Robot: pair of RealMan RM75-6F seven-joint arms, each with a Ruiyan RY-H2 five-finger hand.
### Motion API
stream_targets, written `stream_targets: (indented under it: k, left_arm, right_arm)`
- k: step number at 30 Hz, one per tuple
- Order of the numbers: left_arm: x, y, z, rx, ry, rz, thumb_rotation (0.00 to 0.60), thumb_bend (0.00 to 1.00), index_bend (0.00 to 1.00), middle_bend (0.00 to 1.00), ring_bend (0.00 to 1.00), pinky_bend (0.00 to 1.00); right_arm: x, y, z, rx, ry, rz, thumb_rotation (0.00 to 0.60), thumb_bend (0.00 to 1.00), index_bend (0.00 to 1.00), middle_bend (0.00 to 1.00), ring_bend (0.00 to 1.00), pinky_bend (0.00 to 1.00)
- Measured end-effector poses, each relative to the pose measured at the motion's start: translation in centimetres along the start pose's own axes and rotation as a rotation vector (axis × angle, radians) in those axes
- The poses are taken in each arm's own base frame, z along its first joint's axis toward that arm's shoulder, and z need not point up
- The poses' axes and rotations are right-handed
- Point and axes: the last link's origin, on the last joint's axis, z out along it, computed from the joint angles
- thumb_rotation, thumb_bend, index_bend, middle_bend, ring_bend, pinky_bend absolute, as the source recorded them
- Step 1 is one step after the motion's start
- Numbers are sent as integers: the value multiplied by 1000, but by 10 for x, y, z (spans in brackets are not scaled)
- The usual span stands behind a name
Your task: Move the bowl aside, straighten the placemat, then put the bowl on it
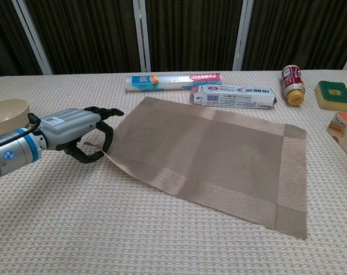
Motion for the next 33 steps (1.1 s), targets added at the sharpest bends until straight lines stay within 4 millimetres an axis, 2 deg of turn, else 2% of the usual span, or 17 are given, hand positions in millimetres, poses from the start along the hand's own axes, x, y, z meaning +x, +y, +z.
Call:
stream_targets:
  k: [10,20,28,33]
  left_arm:
    - [3,22,-28,-87,-35,20,600,585,642,0,0,0]
    - [8,51,-84,-178,-134,42,600,585,658,0,0,0]
    - [3,60,-113,-224,-199,73,600,584,665,0,0,0]
    - [0,59,-126,-220,-228,77,600,584,668,0,0,0]
  right_arm:
    - [3,-1,-2,7,6,5,600,0,0,0,0,0]
    - [7,-3,-4,16,17,13,600,0,0,0,0,0]
    - [9,-4,-6,23,22,12,600,0,0,0,0,0]
    - [9,-5,-7,26,24,13,600,0,0,0,0,0]
